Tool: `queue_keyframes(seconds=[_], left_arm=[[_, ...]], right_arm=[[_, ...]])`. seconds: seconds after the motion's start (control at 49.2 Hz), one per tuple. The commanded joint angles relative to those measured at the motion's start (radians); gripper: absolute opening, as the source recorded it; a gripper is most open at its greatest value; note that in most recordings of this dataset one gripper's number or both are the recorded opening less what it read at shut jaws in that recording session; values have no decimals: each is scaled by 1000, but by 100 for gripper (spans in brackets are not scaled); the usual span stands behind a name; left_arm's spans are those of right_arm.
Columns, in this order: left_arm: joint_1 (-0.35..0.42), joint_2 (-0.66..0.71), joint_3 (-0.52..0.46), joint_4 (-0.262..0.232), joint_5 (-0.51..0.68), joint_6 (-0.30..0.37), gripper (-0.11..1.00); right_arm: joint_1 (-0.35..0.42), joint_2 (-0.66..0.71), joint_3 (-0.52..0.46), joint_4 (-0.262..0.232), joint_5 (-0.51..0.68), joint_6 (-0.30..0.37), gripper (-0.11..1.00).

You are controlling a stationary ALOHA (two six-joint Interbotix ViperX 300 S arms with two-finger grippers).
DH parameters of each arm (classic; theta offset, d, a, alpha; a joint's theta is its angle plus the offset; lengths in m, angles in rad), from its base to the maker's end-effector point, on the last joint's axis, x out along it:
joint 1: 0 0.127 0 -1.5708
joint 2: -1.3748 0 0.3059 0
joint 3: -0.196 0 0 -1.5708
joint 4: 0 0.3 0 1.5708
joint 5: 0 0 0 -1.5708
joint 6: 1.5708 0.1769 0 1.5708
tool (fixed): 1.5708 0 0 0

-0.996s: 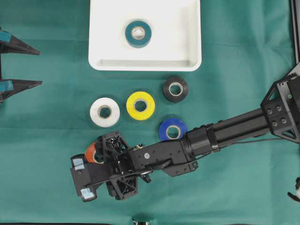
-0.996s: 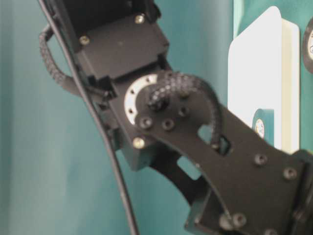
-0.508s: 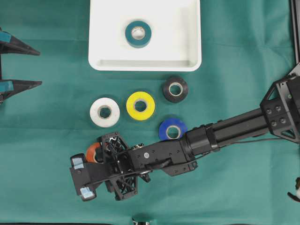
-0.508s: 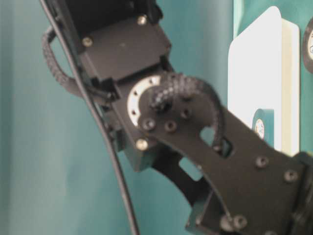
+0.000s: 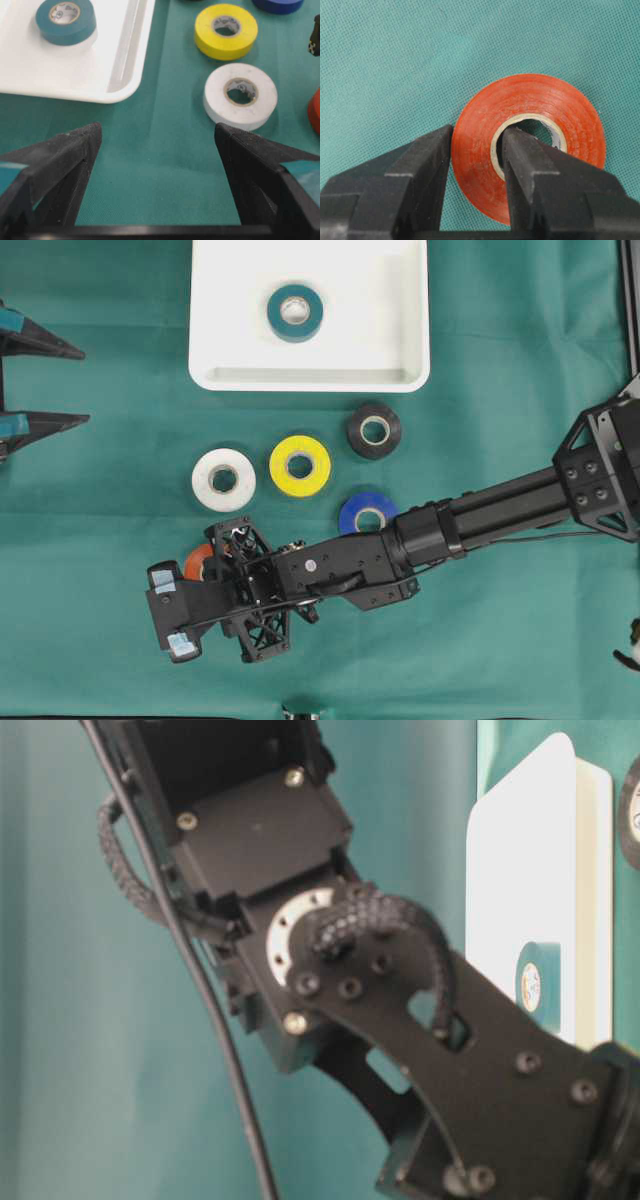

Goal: Pick up the tape from a random location and place it into the white case.
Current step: 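Lower the open right gripper over the orange-red tape roll, then close the right gripper on the orange-red tape roll's rim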

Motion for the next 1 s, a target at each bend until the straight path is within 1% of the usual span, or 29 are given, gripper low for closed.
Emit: queue_keyframes(seconds=[0.0, 0.691, 0.813, 0.976], left_arm=[[3, 12, -11, -3, -5, 0, 99], [3, 11, -11, -3, -5, 0, 99], [3, 11, -11, -2, -5, 0, 99], [3, 11, -11, -3, -5, 0, 99]], right_arm=[[-5, -32, -20, -3, -8, -2, 34], [-5, -35, -20, -2, -6, -2, 34], [-5, -60, -20, -2, 12, -2, 34], [-3, -129, -20, -2, 46, -2, 34]])
